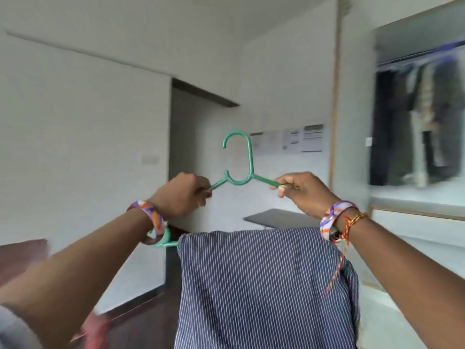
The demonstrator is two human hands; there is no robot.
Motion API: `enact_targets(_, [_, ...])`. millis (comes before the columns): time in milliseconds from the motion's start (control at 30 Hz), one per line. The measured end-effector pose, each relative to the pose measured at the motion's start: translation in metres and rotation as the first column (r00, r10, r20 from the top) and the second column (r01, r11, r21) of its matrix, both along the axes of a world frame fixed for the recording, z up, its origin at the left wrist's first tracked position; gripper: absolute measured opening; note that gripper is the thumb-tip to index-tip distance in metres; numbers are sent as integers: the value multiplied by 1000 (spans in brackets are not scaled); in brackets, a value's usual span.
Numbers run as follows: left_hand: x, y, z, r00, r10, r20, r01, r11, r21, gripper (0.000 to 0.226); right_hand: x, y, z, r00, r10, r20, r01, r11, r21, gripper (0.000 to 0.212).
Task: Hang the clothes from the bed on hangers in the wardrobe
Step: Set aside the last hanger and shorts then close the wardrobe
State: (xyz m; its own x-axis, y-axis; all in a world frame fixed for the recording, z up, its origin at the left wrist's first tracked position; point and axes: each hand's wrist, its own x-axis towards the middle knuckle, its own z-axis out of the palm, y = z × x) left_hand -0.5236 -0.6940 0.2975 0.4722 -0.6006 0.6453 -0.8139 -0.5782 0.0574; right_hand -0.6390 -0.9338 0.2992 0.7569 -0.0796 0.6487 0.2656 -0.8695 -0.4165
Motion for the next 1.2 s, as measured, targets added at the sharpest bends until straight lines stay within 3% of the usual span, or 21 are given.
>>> enact_targets(100, [-6, -99, 4, 988, -154, 2, 153, 987, -52, 17, -46, -91, -4, 985, -172, -14, 173, 981, 89, 7])
enact_targets(267, [-8, -250, 15, 943, -329, 59, 333, 939, -86, 13, -141, -224, -26, 919, -351, -177, 387, 887, 252, 15])
enact_targets(333, [-4, -308, 19, 926, -372, 66, 377, 921, -99, 14, -169, -265, -38, 912, -358, -199, 408, 837, 365, 5])
enact_targets(433, [5, -397, 24, 889, -454, 57, 458, 879, -132, 15, -185, -329, -45, 921, -352, -169, 384, 743, 548, 14])
enact_targets(500, [13, -458, 30, 866, -497, 52, 499, 852, -157, 16, -186, -370, -38, 935, -316, -158, 346, 724, 597, 7])
enact_targets(600, [26, -547, 40, 825, -565, 35, 557, 801, -220, 17, -187, -430, -23, 948, -292, -123, 304, 727, 616, 81])
enact_targets(633, [28, -568, 43, 812, -583, 33, 573, 785, -236, 17, -187, -443, -20, 945, -308, -111, 309, 731, 608, 93])
enact_targets(700, [29, -630, 50, 774, -631, 56, 622, 740, -255, 18, -193, -481, -14, 943, -325, -78, 303, 736, 605, 99])
enact_targets(800, [16, -709, 59, 694, -716, 80, 705, 654, -274, 18, -204, -528, -10, 929, -364, -66, 327, 726, 605, 93])
enact_targets(900, [4, -789, 67, 630, -774, 66, 750, 583, -313, 17, -210, -574, -3, 911, -410, -41, 351, 720, 599, 56])
enact_targets(1000, [-6, -868, 76, 576, -814, 79, 780, 518, -351, 21, -210, -633, 5, 871, -475, 122, 319, 737, 596, 81])
enact_targets(1100, [-9, -948, 86, 569, -815, 106, 773, 487, -407, 32, -212, -703, 22, 847, -465, 258, 244, 770, 589, 62])
enact_targets(1200, [-4, -1024, 104, 587, -803, 106, 757, 498, -423, 38, -205, -771, 49, 838, -460, 292, 220, 776, 591, 44])
